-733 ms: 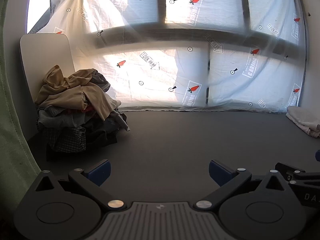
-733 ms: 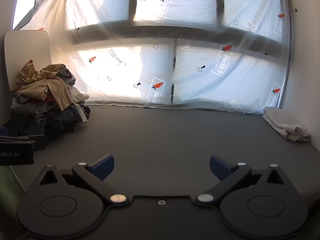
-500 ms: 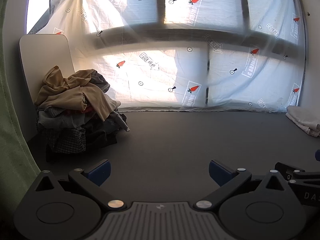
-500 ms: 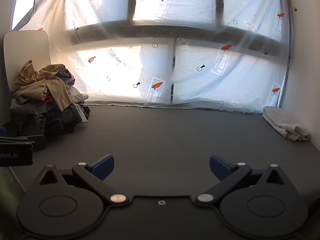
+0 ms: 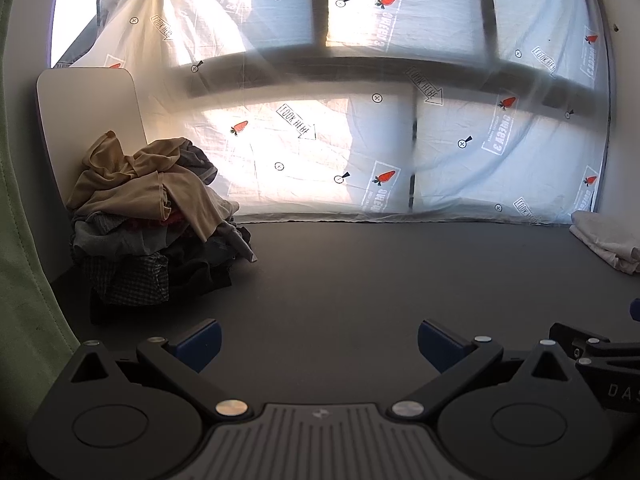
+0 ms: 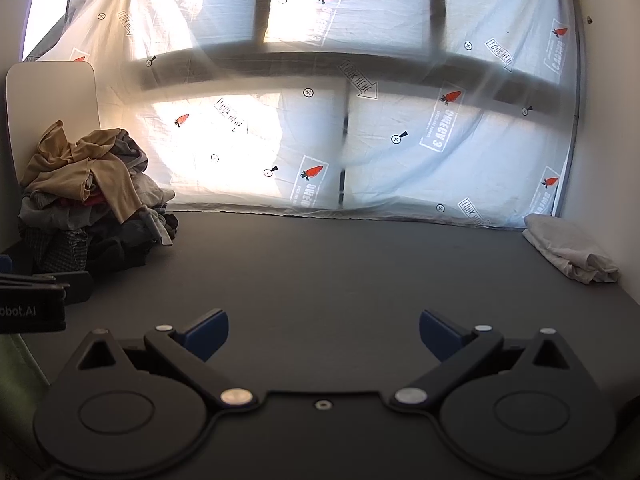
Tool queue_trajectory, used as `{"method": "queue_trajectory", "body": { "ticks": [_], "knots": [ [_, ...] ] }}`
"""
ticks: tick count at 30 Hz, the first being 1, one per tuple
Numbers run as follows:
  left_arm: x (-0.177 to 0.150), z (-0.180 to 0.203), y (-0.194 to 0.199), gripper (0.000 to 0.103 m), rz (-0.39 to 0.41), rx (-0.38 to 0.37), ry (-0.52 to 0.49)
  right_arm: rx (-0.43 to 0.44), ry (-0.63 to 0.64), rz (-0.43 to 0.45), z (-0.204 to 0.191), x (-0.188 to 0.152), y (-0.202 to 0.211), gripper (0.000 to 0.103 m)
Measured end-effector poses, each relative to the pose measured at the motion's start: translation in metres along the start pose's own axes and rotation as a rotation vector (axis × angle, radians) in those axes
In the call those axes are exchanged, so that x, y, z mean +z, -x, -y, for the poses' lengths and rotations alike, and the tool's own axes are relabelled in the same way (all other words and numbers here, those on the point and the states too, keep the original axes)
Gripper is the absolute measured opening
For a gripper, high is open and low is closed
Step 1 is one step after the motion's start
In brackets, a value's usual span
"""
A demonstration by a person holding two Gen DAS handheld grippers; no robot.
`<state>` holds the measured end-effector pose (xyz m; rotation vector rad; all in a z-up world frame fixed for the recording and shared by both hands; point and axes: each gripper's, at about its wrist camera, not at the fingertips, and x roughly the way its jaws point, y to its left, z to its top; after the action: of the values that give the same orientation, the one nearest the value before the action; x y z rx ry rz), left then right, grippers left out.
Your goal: Fold clothes
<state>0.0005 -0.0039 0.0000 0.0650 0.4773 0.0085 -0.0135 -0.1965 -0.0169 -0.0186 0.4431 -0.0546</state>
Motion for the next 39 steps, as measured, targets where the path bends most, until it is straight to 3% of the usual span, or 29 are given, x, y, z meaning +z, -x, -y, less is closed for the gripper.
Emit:
{"method": "queue_trajectory", "body": {
  "ticks": [30,39],
  "knots": [
    [0.001,0.01,-0.001,0.103,0.006,-0.011,-0.013,-0.019,-0.008,0.003,-0.005,-0.003,-0.001,0.103],
    [0.001,0.028,-0.021,0.103,-0.034,-0.029,0.01,-0.046,-0.027,-0.024,0.014,-0.012,-0.009,0.103]
  ]
}}
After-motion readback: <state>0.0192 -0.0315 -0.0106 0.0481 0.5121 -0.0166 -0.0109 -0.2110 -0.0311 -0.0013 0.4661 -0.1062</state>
